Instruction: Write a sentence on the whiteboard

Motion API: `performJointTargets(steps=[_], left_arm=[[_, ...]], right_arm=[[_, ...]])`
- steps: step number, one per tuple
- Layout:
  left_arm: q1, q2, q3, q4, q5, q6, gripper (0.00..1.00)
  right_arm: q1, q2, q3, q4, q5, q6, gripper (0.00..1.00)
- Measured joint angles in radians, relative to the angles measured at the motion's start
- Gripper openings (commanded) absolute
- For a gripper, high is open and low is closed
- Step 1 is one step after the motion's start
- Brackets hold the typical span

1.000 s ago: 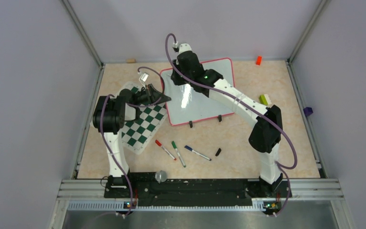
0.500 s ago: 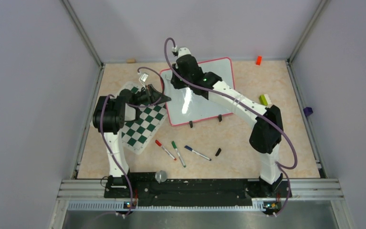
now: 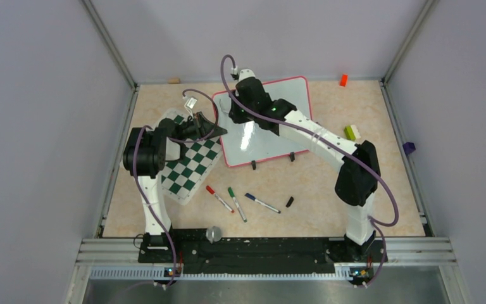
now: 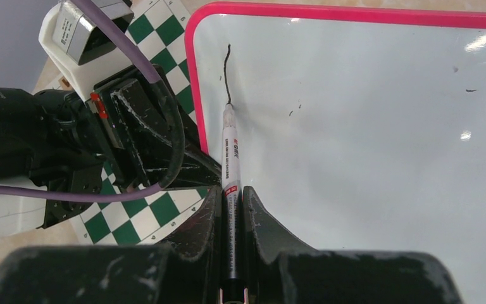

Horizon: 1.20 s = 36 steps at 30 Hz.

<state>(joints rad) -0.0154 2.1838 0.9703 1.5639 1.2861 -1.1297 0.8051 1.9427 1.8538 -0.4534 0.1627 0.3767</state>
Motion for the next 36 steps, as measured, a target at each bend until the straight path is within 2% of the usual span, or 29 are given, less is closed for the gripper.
performJointTargets(steps=[14, 36], left_arm=[[-0.001, -0.001, 0.0, 0.0, 0.0, 0.002, 0.0], [-0.005, -0.008, -0.011, 0.0, -0.005, 0.006, 0.0]], right_arm=[[0.0, -0.01, -0.016, -0.011, -0.005, 0.025, 0.0], [0.006, -0.034, -0.028, -0.052, 0.079, 0.04, 0.0]])
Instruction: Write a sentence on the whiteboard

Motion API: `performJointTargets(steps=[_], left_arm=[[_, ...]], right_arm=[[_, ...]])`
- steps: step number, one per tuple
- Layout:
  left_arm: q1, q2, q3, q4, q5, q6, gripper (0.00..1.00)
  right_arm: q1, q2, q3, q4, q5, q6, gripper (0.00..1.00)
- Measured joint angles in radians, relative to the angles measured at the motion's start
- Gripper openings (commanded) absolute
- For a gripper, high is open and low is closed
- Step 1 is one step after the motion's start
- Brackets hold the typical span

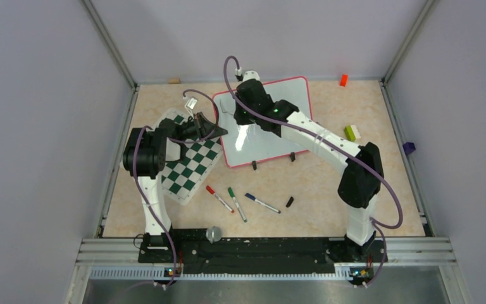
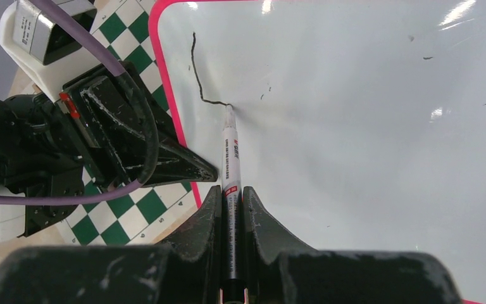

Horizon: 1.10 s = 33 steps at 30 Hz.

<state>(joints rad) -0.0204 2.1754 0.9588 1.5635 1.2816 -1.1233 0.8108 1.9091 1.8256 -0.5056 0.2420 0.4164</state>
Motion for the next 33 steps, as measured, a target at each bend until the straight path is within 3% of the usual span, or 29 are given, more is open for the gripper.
performJointTargets(steps=[20, 33], left_arm=[[-0.007, -0.005, 0.0, 0.006, 0.011, 0.0, 0.0], [-0.007, -0.005, 0.0, 0.006, 0.012, 0.0, 0.0]], right_arm=[[0.0, -0.054, -0.033, 0.071, -0.014, -0.084, 0.0], [0.0, -0.033, 0.062, 0.005, 0.013, -0.101, 0.0]])
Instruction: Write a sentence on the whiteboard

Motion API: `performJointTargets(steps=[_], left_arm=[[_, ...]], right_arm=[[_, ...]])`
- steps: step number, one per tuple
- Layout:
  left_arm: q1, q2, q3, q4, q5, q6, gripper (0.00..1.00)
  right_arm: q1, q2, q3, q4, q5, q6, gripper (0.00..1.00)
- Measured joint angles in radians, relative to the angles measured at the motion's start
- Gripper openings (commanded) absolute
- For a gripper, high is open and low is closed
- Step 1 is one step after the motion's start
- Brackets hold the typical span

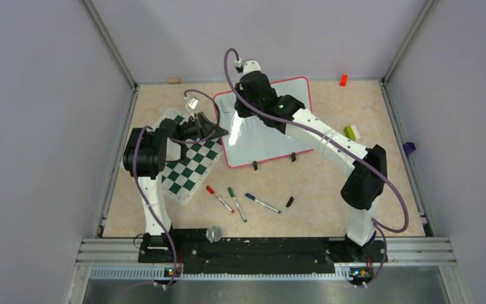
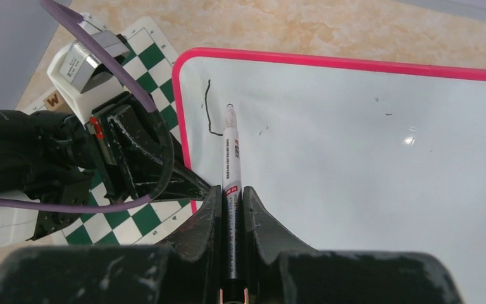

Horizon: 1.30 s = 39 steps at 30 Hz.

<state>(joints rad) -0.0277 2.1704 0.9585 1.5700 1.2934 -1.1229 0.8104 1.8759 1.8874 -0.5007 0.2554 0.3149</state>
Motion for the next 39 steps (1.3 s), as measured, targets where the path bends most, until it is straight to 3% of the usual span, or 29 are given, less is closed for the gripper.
performJointTargets(steps=[39], left_arm=[[0.0, 0.0, 0.0, -0.003, 0.002, 0.0, 0.0]], right_arm=[[0.0, 0.057, 0.034, -0.049, 0.06, 0.003, 0.0]])
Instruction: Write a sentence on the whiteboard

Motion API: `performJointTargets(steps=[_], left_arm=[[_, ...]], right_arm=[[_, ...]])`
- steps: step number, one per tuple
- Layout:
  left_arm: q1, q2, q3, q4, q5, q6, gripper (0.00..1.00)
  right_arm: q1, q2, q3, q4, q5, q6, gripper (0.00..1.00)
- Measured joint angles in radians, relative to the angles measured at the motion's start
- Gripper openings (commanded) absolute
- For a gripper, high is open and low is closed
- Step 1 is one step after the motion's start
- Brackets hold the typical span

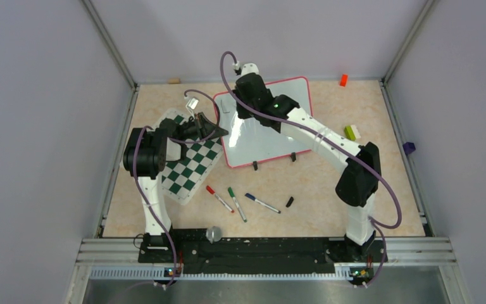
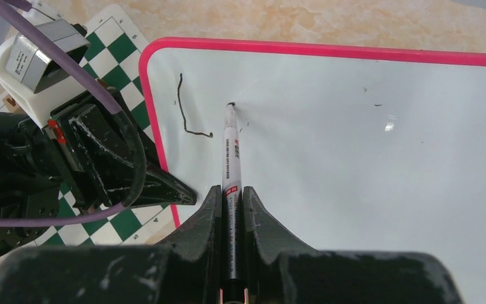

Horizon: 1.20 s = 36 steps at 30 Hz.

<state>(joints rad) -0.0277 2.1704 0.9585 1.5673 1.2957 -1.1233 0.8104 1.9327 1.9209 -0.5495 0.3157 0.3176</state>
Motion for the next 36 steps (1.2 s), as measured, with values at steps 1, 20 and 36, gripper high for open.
performJointTargets(steps=[1, 20, 36], left_arm=[[0.0, 0.0, 0.0, 0.0, 0.0, 0.0, 0.0], [0.0, 0.0, 0.0, 0.0, 0.0, 0.0, 0.0], [0.0, 0.0, -0.001, -0.004, -0.002, 0.001, 0.0]], right_arm=[[0.0, 0.0, 0.0, 0.0, -0.002, 0.0, 0.0], [0.0, 0.001, 0.0, -0.055, -0.039, 0.0, 0.0], [0.0, 0.011, 0.033, -0.093, 0.029, 0.001, 0.0]])
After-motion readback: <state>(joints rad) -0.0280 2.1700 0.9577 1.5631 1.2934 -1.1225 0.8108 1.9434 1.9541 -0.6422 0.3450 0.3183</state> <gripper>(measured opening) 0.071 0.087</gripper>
